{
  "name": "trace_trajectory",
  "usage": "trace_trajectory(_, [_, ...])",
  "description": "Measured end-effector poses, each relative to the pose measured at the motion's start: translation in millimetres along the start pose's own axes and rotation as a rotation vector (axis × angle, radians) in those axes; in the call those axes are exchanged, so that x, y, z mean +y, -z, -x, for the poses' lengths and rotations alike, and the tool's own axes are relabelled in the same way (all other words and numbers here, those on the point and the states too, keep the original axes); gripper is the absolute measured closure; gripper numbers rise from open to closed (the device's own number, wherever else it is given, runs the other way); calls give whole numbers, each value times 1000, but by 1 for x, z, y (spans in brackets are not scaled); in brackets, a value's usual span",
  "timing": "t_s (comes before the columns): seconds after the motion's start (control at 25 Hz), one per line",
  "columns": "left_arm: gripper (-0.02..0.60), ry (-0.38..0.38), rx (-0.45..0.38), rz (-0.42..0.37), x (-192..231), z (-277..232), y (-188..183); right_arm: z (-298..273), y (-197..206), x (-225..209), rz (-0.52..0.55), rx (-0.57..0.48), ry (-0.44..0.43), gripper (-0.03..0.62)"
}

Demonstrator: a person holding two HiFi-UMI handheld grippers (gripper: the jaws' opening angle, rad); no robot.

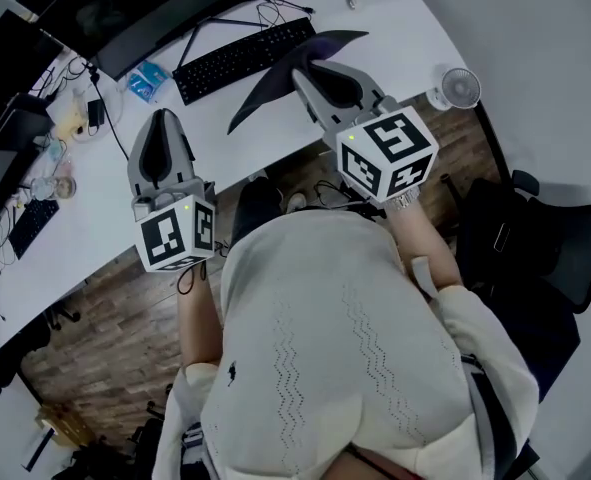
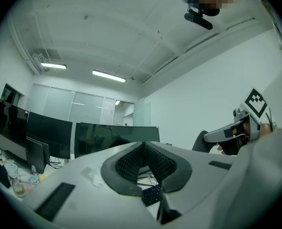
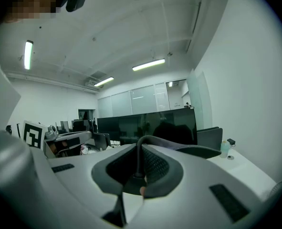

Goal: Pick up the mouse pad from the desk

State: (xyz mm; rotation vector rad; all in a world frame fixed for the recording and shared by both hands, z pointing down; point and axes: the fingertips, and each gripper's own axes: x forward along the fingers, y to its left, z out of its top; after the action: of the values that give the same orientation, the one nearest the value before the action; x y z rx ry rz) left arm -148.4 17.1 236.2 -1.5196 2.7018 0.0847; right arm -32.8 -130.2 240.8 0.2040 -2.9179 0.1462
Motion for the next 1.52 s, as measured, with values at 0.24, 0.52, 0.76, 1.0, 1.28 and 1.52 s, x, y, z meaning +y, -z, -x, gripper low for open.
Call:
trace_trajectory(0.24, [557, 26, -71, -25, -4, -1, -33, 5, -24, 5, 38, -56, 3, 563])
trace_trajectory(0.52, [557, 73, -84, -79, -11, -4, -42, 13, -51, 7, 55, -163, 37, 562])
trace_trajectory(0.76, [557, 86, -77, -81, -13, -4, -40, 19, -64, 11, 83, -253, 8, 562])
trace_trajectory(1.0, [557, 89, -61, -72, -14, -1, -31, 30, -68, 16, 87, -357, -6, 562])
trace_trajectory(1.28, [557, 100, -48, -66, -16, 2, -25, 42, -71, 18, 109, -420, 5, 562])
trace_trajectory(1.52, [557, 115, -30, -56, -22, 5, -16, 45, -66, 18, 114, -415, 20, 562])
